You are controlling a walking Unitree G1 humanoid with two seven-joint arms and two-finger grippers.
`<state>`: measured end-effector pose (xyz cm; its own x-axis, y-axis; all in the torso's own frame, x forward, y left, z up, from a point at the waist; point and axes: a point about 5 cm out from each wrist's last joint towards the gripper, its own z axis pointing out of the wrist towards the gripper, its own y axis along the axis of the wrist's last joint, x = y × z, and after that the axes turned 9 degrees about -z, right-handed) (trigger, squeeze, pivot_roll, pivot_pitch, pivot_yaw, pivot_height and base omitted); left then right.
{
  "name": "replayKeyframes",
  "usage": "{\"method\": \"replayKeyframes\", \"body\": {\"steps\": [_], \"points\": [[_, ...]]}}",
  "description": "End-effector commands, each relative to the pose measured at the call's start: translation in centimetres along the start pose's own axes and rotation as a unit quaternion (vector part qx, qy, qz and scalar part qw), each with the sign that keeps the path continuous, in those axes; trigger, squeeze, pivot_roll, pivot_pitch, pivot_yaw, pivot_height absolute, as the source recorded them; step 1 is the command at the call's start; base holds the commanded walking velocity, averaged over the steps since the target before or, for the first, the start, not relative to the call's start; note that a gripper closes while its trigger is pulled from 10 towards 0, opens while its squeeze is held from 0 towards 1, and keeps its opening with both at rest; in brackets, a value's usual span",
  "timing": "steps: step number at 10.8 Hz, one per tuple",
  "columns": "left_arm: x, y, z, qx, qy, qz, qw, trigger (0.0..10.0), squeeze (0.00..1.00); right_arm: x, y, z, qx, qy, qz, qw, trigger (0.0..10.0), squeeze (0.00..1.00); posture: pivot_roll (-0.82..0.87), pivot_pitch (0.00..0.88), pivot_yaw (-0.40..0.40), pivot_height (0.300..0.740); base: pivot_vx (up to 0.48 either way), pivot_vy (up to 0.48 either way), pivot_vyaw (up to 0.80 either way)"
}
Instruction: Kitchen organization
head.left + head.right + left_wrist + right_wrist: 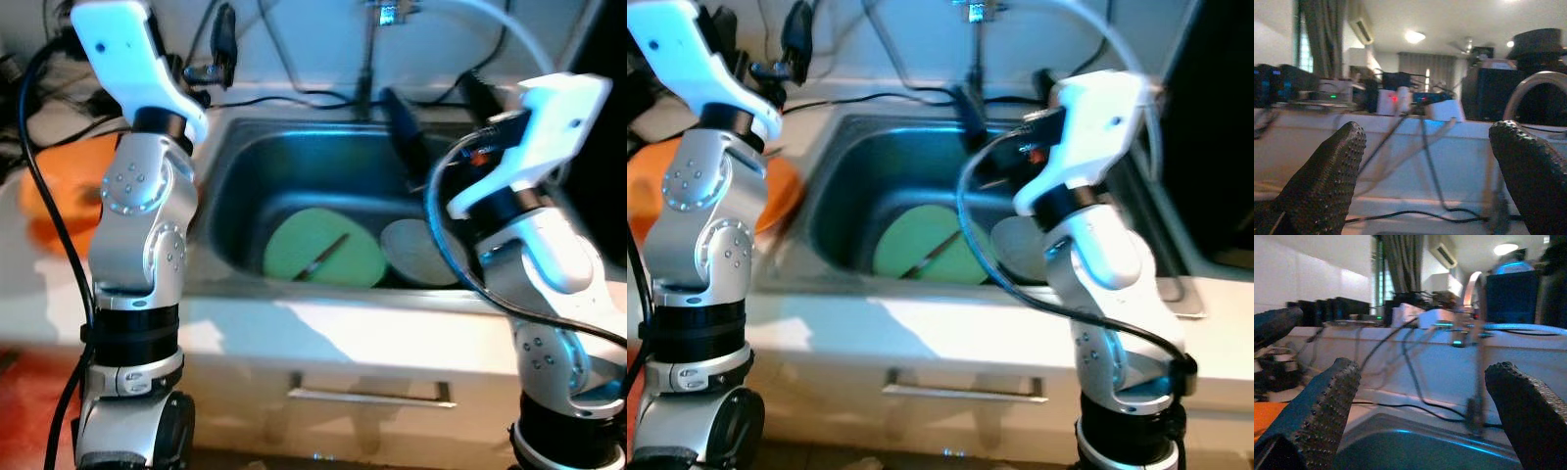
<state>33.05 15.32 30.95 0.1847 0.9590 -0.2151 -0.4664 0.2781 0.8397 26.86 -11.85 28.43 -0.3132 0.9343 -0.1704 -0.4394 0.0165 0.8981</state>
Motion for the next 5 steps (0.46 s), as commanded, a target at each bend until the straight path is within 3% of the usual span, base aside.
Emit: {"method": "replayKeyframes", "body": {"steps": [1,5], "points": [[0.4,0.2,-0.1,0.0,0.005,0.0,1.0,10.0,0.0,0.2,0.3,0.0,-0.008,0.006,0.001,1.0,10.0,0.0,-0.01,0.055,0.054,0.74,0.0,0.0,0.0],[1.2,-1.2,-0.1,0.032,0.028,0.027,0.999,10.0,0.0,0.5,0.2,-0.1,-0.005,0.011,0.004,1.0,10.0,0.0,-0.01,0.06,0.057,0.74,0.0,0.0,0.0]]}}
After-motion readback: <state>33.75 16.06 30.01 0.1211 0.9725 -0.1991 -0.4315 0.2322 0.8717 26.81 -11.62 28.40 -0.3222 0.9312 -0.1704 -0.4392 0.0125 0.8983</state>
